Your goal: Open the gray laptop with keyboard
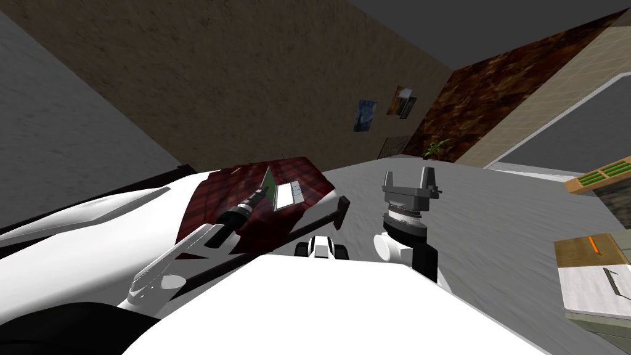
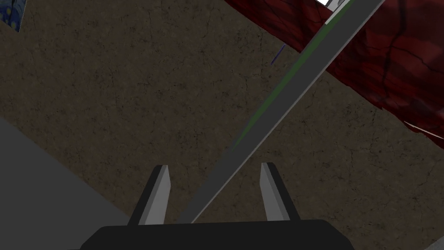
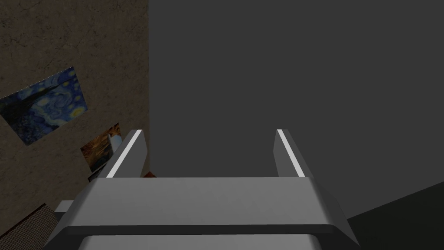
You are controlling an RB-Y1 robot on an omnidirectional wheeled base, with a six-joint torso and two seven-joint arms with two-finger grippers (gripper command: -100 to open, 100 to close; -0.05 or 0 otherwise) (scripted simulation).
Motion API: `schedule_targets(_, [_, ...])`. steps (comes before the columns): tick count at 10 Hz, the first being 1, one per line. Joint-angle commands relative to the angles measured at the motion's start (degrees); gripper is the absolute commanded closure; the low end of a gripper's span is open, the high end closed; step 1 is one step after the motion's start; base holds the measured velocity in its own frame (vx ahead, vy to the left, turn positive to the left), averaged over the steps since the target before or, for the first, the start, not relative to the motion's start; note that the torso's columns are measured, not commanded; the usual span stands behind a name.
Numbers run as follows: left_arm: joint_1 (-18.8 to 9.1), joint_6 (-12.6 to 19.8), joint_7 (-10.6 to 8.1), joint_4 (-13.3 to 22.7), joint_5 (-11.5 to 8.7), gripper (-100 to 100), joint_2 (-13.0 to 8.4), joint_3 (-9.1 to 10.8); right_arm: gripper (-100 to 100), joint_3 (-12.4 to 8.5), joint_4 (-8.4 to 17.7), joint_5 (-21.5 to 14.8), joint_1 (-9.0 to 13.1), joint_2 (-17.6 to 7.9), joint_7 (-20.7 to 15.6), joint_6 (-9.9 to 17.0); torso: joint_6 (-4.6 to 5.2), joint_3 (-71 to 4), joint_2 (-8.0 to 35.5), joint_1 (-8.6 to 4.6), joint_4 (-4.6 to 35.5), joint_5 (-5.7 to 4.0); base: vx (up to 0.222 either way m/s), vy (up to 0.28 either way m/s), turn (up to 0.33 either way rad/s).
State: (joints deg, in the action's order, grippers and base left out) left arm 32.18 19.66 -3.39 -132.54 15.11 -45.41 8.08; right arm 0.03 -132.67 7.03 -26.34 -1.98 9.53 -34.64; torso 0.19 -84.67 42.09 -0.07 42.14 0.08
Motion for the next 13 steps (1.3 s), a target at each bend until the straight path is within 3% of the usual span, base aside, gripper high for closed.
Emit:
schedule_targets(1, [2.4, 2.6, 1.4, -2.1, 0.8, 100, -3.6, 0.02, 0, 0.0, 0.0, 0.0, 0.0, 0.0, 0.0, 0.0, 0.04, 0.0, 0.0, 0.01, 0.0, 0.03, 0.059, -0.086, 0.003])
schedule_targets(2, [3.4, 3.6, 1.92, -2.9, 1.1, 100, -5.0, 0.16, 0, 0.0, 0.0, 0.0, 0.0, 0.0, 0.0, 0.0, 0.07, 0.0, -0.1, -0.04, 0.0, 0.02, 0.049, -0.088, 0.0])
schedule_targets(3, [2.6, 3.2, 1.55, -2.4, 0.8, 100, -4.3, 0.43, 0, 0.0, 0.0, 0.0, 0.0, 0.0, 0.0, 0.0, 0.07, 0.0, -0.1, -0.08, 0.0, 0.02, 0.014, -0.036, 0.016])
schedule_targets(6, [5.8, 5.6, 5.86, -0.8, 3.8, 100, -8.6, -0.29, 0, 0.0, 0.0, 0.0, 0.0, 0.0, 0.0, 0.0, 0.03, -0.1, -0.2, -0.04, -0.1, 0.08, 0.053, -0.115, -0.033])
schedule_targets(11, [8.9, 7.8, 9.95, 0.7, 6.7, 100, -12.8, -1.08, 0, 0.0, 0.0, 0.0, 0.0, 0.0, 0.0, 0.0, 0.11, -0.1, -0.4, 0.22, -0.4, 0.47, 0.06, -0.137, -0.037])
schedule_targets(12, [8.1, 7.7, 9.72, 0.5, 6.7, 100, -12.4, -0.45, 0, 0.0, 0.0, 0.0, 0.0, 0.0, 0.0, 0.0, -0.04, -0.1, -0.2, 0.4, -0.2, 0.44, 0.025, -0.055, -0.003])
schedule_targets(13, [8.3, 7.8, 11.92, 3.4, 8.7, 100, -12.6, -1.4, 0, 0.0, 0.0, 0.0, 0.0, 0.0, 0.0, 0.0, -0.15, 0.1, 0.1, 0.61, 0.0, 0.31, 0.015, -0.088, -0.088])
